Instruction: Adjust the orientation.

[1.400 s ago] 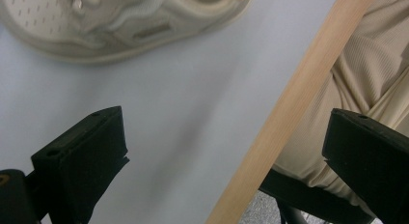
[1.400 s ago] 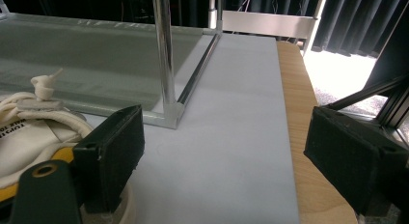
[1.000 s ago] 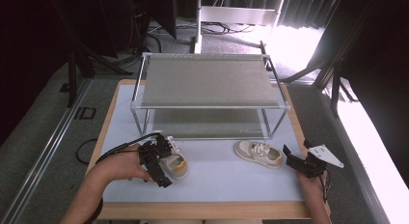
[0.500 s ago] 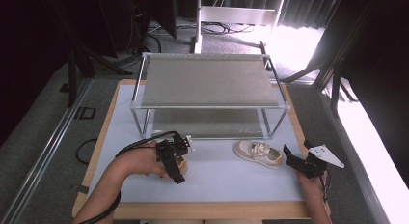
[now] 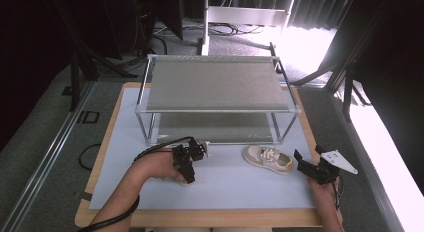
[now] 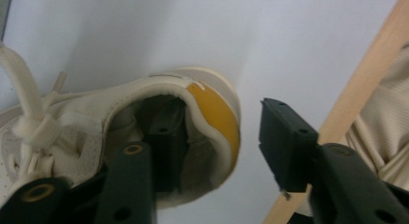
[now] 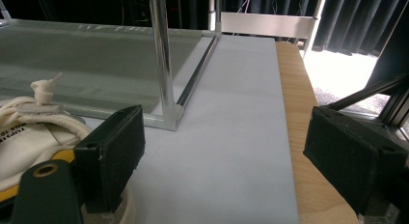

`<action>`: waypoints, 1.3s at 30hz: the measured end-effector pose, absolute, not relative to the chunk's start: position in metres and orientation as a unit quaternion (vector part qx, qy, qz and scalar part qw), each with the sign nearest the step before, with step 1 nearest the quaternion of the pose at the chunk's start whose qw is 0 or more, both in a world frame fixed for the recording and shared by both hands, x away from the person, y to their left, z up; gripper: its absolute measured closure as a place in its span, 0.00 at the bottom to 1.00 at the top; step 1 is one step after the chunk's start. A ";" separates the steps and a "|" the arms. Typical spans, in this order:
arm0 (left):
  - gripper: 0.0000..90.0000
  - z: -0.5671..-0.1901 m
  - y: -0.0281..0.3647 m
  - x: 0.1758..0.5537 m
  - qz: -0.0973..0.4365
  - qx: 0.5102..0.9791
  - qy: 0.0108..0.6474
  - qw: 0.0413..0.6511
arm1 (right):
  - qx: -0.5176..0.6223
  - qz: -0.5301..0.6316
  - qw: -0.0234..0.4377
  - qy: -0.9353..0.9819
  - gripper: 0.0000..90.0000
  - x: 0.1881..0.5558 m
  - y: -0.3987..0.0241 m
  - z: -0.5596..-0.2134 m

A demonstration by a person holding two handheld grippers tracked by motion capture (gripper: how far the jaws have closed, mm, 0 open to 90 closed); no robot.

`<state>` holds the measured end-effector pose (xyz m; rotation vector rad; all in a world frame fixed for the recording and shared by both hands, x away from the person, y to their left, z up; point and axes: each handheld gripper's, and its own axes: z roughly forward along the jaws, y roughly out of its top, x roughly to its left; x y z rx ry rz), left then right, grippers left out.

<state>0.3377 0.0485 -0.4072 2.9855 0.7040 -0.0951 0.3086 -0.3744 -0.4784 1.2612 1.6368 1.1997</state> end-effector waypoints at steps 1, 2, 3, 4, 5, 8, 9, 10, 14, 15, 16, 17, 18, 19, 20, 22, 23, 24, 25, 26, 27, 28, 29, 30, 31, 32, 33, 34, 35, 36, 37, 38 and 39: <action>0.59 -0.409 0.048 0.339 -0.031 0.972 0.230 0.036 | 0.491 0.467 0.367 0.637 0.15 0.309 -0.374 -0.478; 0.59 -0.410 0.048 0.340 -0.033 0.971 0.233 0.036 | 0.491 0.467 0.367 0.637 0.15 0.309 -0.374 -0.478; 0.63 -0.412 0.047 0.340 -0.036 0.971 0.232 0.034 | 0.491 0.467 0.367 0.637 0.15 0.309 -0.374 -0.478; 0.63 -0.413 0.047 0.341 -0.040 0.971 0.231 0.038 | 0.491 0.467 0.367 0.637 0.15 0.309 -0.374 -0.478; 0.66 -0.414 0.046 0.342 -0.044 0.971 0.232 0.041 | 0.491 0.466 0.367 0.637 0.15 0.309 -0.374 -0.478; 0.66 -0.417 0.045 0.344 -0.044 0.971 0.233 0.039 | 0.491 0.466 0.367 0.638 0.15 0.309 -0.374 -0.478; 0.66 -0.419 0.045 0.344 -0.043 0.972 0.229 0.037 | 0.491 0.466 0.367 0.638 0.15 0.309 -0.374 -0.478; 0.66 -0.420 0.045 0.344 -0.043 0.971 0.230 0.037 | 0.491 0.466 0.367 0.638 0.15 0.309 -0.374 -0.478; 0.70 -0.420 0.046 0.346 -0.051 0.971 0.228 0.043 | 0.491 0.465 0.367 0.639 0.16 0.309 -0.374 -0.478; 0.71 -0.420 0.047 0.346 -0.052 0.972 0.226 0.045 | 0.491 0.464 0.367 0.639 0.16 0.309 -0.374 -0.478; 0.73 -0.420 0.048 0.346 -0.057 0.972 0.223 0.047 | 0.491 0.464 0.368 0.639 0.16 0.309 -0.374 -0.478; 0.75 -0.420 0.048 0.346 -0.060 0.973 0.220 0.048 | 0.491 0.464 0.367 0.640 0.16 0.309 -0.374 -0.478; 0.76 -0.420 0.049 0.345 -0.062 0.974 0.214 0.048 | 0.491 0.463 0.367 0.640 0.16 0.309 -0.374 -0.478; 0.77 -0.419 0.049 0.344 -0.062 0.974 0.211 0.048 | 0.490 0.463 0.368 0.640 0.16 0.309 -0.374 -0.478; 0.77 -0.419 0.049 0.343 -0.061 0.976 0.206 0.045 | 0.490 0.463 0.367 0.641 0.16 0.309 -0.374 -0.478; 0.78 -0.414 0.051 0.340 -0.057 0.979 0.192 0.046 | 0.490 0.463 0.367 0.641 0.16 0.309 -0.374 -0.478; 0.79 -0.412 0.052 0.339 -0.055 0.980 0.187 0.048 | 0.491 0.463 0.367 0.641 0.16 0.309 -0.373 -0.478; 0.79 -0.409 0.053 0.336 -0.051 0.981 0.180 0.052 | 0.490 0.463 0.367 0.641 0.16 0.309 -0.373 -0.478; 0.81 -0.407 0.053 0.335 -0.049 0.983 0.172 0.053 | 0.490 0.462 0.367 0.641 0.16 0.310 -0.373 -0.478; 0.82 -0.404 0.053 0.333 -0.045 0.984 0.162 0.054 | 0.490 0.462 0.367 0.642 0.16 0.310 -0.373 -0.478; 0.83 -0.400 0.052 0.330 -0.042 0.986 0.153 0.059 | 0.490 0.462 0.368 0.642 0.16 0.309 -0.373 -0.478; 0.84 -0.397 0.050 0.328 -0.038 0.987 0.139 0.065 | 0.489 0.462 0.368 0.642 0.16 0.310 -0.373 -0.478; 0.85 -0.393 0.046 0.324 -0.034 0.990 0.122 0.069 | 0.489 0.462 0.368 0.642 0.16 0.310 -0.373 -0.478; 0.86 -0.393 0.046 0.324 -0.034 0.990 0.122 0.069 | 0.489 0.462 0.368 0.642 0.16 0.310 -0.373 -0.478; 0.86 -0.388 0.040 0.319 -0.027 0.992 0.098 0.068 | 0.489 0.462 0.368 0.642 0.16 0.309 -0.373 -0.478; 0.86 -0.386 0.036 0.317 -0.029 0.993 0.093 0.066 | 0.489 0.461 0.368 0.642 0.16 0.310 -0.373 -0.478; 0.86 -0.386 0.032 0.315 -0.027 0.994 0.087 0.060 | 0.489 0.461 0.368 0.642 0.16 0.310 -0.373 -0.478; 0.86 -0.386 0.029 0.314 -0.026 0.994 0.085 0.056 | 0.489 0.462 0.367 0.642 0.16 0.310 -0.373 -0.478; 0.86 -0.386 0.027 0.313 -0.026 0.995 0.080 0.054 | 0.489 0.462 0.368 0.642 0.16 0.309 -0.373 -0.478; 0.86 -0.387 0.024 0.312 -0.026 0.995 0.074 0.053 | 0.489 0.462 0.367 0.642 0.16 0.309 -0.373 -0.478; 0.86 -0.388 0.022 0.310 -0.033 0.995 0.073 0.055 | 0.489 0.463 0.367 0.642 0.16 0.309 -0.373 -0.478; 0.86 -0.389 0.020 0.309 -0.037 0.995 0.072 0.056 | 0.490 0.463 0.367 0.642 0.16 0.309 -0.373 -0.478; 0.86 -0.389 0.018 0.309 -0.039 0.996 0.066 0.053 | 0.490 0.463 0.367 0.642 0.16 0.310 -0.373 -0.478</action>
